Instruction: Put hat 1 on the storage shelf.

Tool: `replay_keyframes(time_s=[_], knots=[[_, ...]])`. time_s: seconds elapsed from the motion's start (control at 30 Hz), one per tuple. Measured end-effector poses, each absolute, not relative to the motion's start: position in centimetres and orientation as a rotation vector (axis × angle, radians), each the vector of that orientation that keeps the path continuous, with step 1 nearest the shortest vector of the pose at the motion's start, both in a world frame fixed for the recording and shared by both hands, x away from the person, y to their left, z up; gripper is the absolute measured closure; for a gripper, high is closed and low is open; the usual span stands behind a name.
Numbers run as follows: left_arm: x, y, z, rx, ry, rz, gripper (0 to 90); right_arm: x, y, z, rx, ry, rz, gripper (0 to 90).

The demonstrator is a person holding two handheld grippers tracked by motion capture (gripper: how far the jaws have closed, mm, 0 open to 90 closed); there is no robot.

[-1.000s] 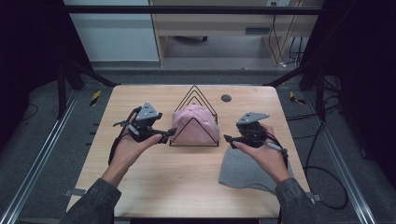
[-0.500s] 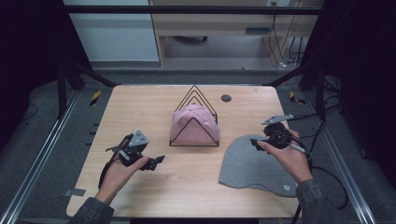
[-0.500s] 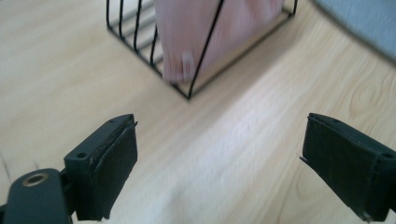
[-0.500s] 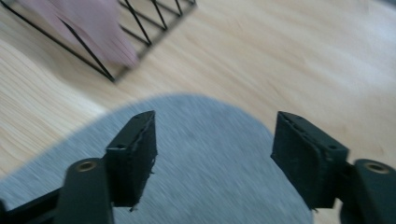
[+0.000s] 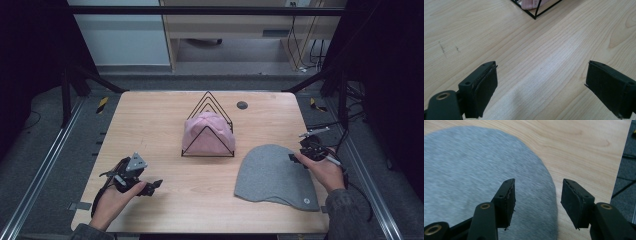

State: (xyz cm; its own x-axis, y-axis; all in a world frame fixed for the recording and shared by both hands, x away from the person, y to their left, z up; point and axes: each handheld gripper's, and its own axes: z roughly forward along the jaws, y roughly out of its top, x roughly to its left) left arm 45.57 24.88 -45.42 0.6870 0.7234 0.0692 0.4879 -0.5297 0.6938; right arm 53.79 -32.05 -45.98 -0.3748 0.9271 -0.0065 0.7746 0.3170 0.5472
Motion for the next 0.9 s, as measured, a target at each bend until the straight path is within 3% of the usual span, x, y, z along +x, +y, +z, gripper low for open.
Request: replay_keyframes(time_s=[0.37, 0.6, 0.77, 0.9], knots=[[45.6, 24.7, -45.7, 2.269, 0.919, 0.461, 9.8, 54.3, -33.0, -47.8, 1.624, 2.294, 0.657, 47.5], [45.6, 24.5, -45.7, 2.277, 0.919, 0.469, 10.2, 54.3, -32.7, -47.8, 1.605, 2.327, 0.652, 60.9], [45.6, 24.5, -45.8, 2.278, 0.925, 0.472, 10.4, 54.1, -32.4, -47.6, 1.572, 2.373, 0.666, 81.8], [45.6, 24.5, -45.8, 2.276, 0.923, 0.465, 10.4, 53.8, -32.0, -47.1, 1.556, 2.390, 0.699, 84.8]])
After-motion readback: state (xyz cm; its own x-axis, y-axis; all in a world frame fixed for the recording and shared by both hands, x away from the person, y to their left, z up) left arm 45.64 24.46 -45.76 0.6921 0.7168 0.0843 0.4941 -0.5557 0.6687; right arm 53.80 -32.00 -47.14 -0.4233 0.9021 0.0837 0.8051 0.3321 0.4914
